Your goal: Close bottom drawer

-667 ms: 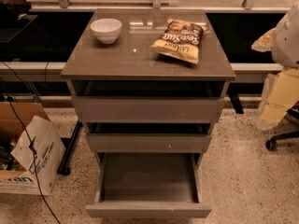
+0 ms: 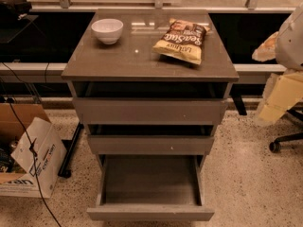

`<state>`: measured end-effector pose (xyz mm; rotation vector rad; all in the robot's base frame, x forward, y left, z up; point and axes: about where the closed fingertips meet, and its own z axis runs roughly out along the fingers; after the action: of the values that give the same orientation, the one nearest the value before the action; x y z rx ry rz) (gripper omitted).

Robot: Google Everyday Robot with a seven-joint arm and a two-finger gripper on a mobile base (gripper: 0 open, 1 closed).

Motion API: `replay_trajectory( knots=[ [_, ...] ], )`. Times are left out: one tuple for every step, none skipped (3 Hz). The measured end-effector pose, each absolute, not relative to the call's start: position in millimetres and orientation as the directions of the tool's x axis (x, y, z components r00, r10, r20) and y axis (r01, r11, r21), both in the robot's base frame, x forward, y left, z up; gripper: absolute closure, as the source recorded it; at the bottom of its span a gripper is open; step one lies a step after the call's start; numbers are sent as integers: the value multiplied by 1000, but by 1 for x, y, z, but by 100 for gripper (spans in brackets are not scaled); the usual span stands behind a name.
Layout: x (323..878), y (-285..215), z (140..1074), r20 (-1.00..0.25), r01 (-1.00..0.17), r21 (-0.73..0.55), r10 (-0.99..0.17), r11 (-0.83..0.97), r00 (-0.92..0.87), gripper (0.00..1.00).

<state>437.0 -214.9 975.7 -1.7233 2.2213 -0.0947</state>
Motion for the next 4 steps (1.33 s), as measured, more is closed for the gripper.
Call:
replay_trajectory(
  knots=[
    [433,-209,963,-242,-934,-234,-947,269,-212,41],
    [430,-203,940,-285,-935,-213,-933,283,-217,65],
    [428,-198,905,-332,-937,-182,-916,298,-227,89],
    [431,-195,897,-335,-954,-162,-923,253,-188,100]
  ],
)
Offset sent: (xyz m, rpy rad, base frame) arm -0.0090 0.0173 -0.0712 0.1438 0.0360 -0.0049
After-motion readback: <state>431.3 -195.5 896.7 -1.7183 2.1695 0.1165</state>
